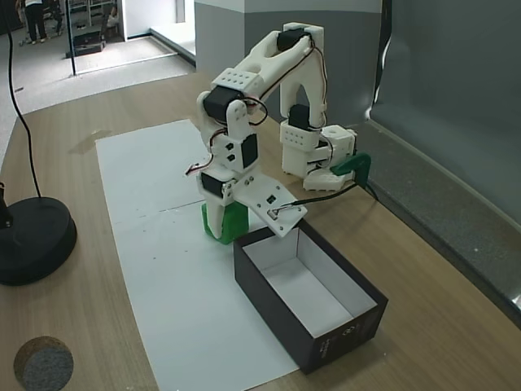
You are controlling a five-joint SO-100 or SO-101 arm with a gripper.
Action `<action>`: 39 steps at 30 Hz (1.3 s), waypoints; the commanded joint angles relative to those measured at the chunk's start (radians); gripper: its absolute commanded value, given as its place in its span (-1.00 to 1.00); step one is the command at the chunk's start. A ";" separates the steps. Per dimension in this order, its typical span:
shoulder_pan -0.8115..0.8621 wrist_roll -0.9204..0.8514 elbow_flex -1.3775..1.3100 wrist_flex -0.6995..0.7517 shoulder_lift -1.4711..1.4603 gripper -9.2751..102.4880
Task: Grab a green square and put it in the box.
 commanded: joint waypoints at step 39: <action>-0.020 -0.002 -1.097 0.448 -0.330 -0.59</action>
